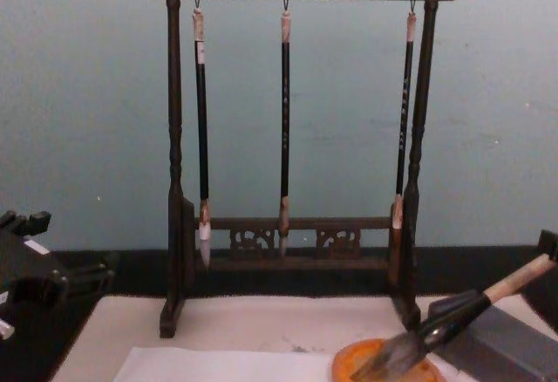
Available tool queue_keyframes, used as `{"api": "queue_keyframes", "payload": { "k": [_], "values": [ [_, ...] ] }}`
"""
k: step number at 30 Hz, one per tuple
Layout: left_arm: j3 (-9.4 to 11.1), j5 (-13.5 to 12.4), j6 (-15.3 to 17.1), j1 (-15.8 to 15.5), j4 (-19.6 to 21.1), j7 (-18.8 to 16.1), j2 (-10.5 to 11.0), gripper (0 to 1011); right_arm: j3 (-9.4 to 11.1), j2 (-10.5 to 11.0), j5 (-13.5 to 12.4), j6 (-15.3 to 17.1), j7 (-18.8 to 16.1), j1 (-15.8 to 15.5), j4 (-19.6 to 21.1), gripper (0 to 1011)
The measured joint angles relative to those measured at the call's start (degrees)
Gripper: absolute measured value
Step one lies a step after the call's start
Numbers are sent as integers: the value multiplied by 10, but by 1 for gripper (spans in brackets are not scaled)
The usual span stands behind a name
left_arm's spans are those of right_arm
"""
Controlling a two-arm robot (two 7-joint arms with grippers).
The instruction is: Pick up the brush from the inkstone, write on the paper, then place the brush back to its original position.
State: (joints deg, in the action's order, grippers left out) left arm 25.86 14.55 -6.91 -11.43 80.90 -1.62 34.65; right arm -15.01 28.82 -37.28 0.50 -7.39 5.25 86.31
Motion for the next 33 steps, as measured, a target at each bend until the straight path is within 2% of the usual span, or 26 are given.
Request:
{"api": "queue_keyframes", "payload": {
  "k": [1, 3, 6, 7, 16, 17, 22, 33],
  "values": [
    [0, 0, 0, 0, 0, 0, 0, 1010, 6, -5, -12, 7, -2, -1, 1, 1000],
    [0, 0, 0, 0, 0, 0, 0, 1009, 25, -22, -56, 37, -8, -6, 2, 1000],
    [0, 0, 0, 0, 0, 0, 0, 1010, 39, -35, -87, 59, -10, -9, 3, 1000],
    [0, 0, 0, 0, 0, 0, 0, 1010, 48, -44, -105, 74, -11, -10, 3, 1000],
    [0, 0, 0, 0, 0, 0, 0, 1010, 71, -78, -199, 129, 8, -7, -4, 1000],
    [0, 0, 0, 0, 0, 0, 0, 1010, 71, -78, -199, 129, 8, -7, -4, 1000],
    [0, 0, 0, 0, 0, 0, 0, 1010, 74, -95, -234, 140, 28, 0, -11, 1000],
    [0, 0, 0, 0, 0, 0, 0, 1010, 68, -114, -265, 135, 46, 23, -38, 1000]
  ]
}}
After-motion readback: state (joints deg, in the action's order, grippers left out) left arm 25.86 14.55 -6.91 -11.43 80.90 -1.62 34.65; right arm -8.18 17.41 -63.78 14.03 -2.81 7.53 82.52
